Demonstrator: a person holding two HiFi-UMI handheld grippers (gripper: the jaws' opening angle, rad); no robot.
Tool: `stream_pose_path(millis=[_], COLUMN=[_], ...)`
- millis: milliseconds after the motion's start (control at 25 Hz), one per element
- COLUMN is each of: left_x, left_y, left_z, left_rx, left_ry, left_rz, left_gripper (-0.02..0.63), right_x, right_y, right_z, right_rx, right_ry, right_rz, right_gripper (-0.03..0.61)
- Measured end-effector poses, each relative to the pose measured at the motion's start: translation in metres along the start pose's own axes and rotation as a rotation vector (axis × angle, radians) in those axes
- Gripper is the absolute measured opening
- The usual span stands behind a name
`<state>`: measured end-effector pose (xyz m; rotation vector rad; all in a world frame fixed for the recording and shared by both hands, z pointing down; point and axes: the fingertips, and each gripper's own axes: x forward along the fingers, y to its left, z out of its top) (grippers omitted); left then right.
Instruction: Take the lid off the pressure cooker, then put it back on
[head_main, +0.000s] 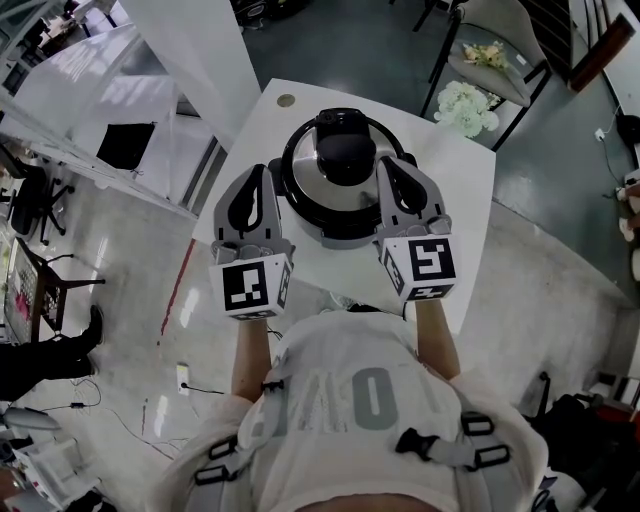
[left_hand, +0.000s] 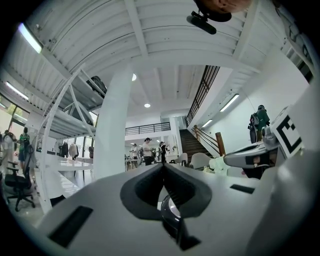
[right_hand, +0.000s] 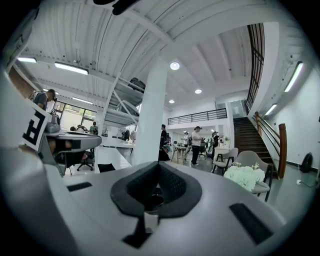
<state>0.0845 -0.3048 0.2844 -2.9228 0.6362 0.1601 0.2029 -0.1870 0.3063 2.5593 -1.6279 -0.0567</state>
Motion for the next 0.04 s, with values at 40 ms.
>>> stream_pose_path(millis=[40], left_x=[0.0007], left_y=[-0.0004], left_z=[-0.0015], left_rx=[0.000], left_ry=[0.004], left_rz=[-0.001], left_gripper=[0.018], right_x=[0.0008], right_y=[-0.0006], right_z=[-0.0004], right_rx=[0.000], right_ry=[0.000], right_rz=[0.001], right_gripper=[0.009])
